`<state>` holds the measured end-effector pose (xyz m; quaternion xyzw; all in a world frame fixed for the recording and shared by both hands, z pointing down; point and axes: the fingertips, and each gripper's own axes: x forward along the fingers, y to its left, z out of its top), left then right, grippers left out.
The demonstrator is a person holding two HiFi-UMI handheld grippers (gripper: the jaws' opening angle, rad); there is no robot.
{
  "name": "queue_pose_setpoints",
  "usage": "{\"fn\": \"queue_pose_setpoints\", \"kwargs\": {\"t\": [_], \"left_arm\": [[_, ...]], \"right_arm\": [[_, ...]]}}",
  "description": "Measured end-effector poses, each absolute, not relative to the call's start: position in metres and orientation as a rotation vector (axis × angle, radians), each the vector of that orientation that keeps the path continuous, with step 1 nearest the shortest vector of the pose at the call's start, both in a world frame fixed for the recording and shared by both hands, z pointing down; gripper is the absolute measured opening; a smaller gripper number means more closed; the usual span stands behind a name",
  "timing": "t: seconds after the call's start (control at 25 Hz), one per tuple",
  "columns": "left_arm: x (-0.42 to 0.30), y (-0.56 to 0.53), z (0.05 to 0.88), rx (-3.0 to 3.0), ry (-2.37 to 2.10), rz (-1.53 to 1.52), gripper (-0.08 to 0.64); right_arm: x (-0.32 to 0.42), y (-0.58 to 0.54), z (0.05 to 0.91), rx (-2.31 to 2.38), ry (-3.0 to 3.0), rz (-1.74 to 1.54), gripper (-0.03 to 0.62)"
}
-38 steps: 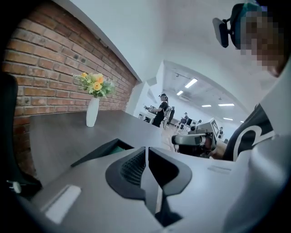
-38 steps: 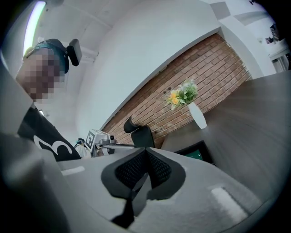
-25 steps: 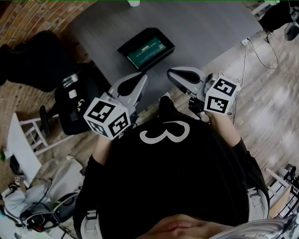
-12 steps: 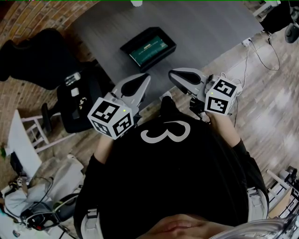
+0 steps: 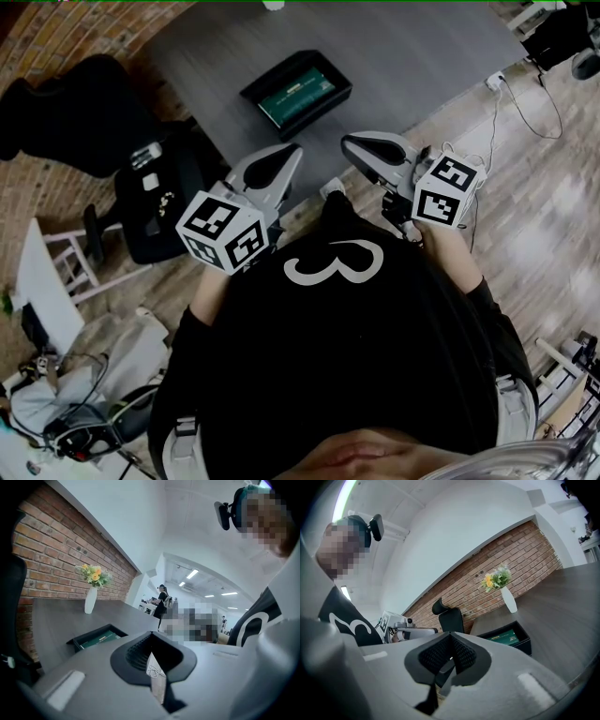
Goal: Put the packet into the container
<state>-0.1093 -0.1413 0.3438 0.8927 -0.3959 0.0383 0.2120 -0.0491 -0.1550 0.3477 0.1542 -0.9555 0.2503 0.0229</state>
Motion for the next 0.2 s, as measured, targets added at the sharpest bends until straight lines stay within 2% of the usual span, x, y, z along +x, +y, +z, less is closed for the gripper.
{"fn": "queue_pose_setpoints", "kwargs": {"t": [0.2], "left_arm": [[-0.1073, -0.136, 0.3413, 2.471, -1.106, 0.1, 0.011]], "right_arm": [[-0.0453, -0.1496, 0.3423, 0.49, -2.967, 0.771, 0.0]]}}
